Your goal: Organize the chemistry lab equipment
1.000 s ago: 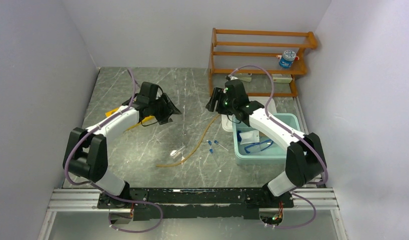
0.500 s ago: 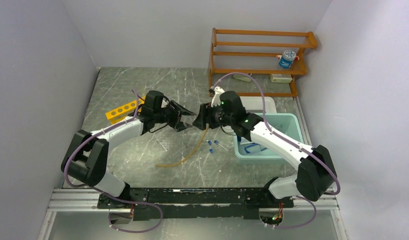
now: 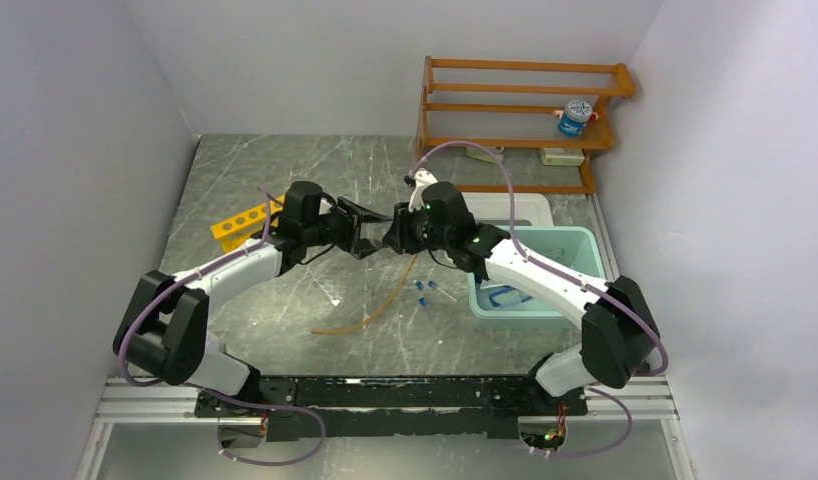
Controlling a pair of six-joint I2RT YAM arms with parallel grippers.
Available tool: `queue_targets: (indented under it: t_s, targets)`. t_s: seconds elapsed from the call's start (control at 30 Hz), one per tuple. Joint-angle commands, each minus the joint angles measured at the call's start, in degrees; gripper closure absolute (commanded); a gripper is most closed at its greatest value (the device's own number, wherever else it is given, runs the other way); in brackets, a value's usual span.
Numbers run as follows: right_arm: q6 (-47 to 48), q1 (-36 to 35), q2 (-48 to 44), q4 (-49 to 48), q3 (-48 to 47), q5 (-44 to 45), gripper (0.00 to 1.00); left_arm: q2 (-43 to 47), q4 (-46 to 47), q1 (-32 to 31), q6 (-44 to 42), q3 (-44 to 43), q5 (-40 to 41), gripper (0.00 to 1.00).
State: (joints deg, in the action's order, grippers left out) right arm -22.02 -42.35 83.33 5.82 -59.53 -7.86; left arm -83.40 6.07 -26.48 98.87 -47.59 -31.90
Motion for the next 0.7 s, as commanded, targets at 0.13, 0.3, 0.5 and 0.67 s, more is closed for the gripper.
queue_targets:
  t_s: [0.13, 0.3, 0.5, 0.67]
  targets:
    - [-1.2, -0.9, 0.2, -3.2, -2.8, 4.5, 0.8, 1.1, 1.3, -0.4, 2.1, 0.7, -3.0, 0.5]
    - [-3.9, -0.8, 0.7, -1.1, -4.1, 5.3, 0.95, 0.1, 1.0, -0.3, 0.7, -0.2, -3.9, 0.28]
    - [-6.9, 0.4, -0.5, 7.3, -7.7, 7.2, 1.0, -0.5, -6.7, 0.7, -9.0, -5.3, -1.9, 0.11]
    - [-9.4, 4.1, -3.3, 16.5, -9.4, 6.6, 1.0, 0.4, -12.6, 3.5, -18.3, -9.3, 1.1, 0.03]
